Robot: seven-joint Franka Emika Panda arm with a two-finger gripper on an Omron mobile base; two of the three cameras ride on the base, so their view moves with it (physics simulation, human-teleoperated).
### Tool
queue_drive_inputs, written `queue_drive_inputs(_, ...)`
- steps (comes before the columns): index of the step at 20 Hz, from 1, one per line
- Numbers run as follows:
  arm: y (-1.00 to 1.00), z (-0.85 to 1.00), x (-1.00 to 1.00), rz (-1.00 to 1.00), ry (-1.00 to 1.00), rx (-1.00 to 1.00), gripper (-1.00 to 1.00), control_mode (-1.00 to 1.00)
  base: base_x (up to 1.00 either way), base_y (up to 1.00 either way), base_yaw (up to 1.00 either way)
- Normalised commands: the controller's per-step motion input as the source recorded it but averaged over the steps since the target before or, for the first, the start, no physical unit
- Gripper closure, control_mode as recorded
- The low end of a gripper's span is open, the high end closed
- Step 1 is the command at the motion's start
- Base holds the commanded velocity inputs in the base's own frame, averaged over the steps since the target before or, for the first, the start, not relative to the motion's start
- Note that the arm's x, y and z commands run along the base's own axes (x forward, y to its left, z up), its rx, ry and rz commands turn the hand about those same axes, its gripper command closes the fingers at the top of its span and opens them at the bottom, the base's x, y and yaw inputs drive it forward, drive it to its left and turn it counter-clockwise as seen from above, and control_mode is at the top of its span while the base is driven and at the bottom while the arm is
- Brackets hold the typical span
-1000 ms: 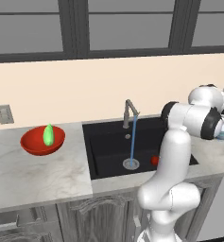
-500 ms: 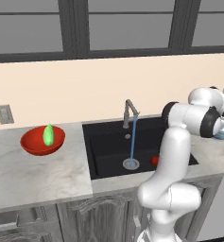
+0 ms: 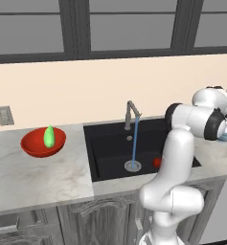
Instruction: Pick the bell peppers from the sink and place them in one bowl. Place the corn in the other bowl. Then turn off the sink faucet.
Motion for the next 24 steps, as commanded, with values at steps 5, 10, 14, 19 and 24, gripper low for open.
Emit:
queue_drive_inputs(5,0.38,0.22,-0.12,0.00,-0.19,0.07,-1.00,-1.00,0.00,0.00,0.00)
queue_drive_inputs(10,0.39,0.44,-0.22,0.00,-0.10,0.02,-1.00,-1.00,0.00,0.00,0.00)
queue_drive_inputs(14,0.42,0.50,-0.31,0.00,-0.01,0.00,-1.00,-1.00,0.00,0.00,0.00)
queue_drive_inputs(19,0.57,0.28,-0.27,0.00,-0.02,0.00,-1.00,-1.00,0.00,0.00,0.00)
queue_drive_inputs(24,0.67,0.08,-0.29,0.04,0.00,0.00,-1.00,-1.00,0.00,0.00,0.00)
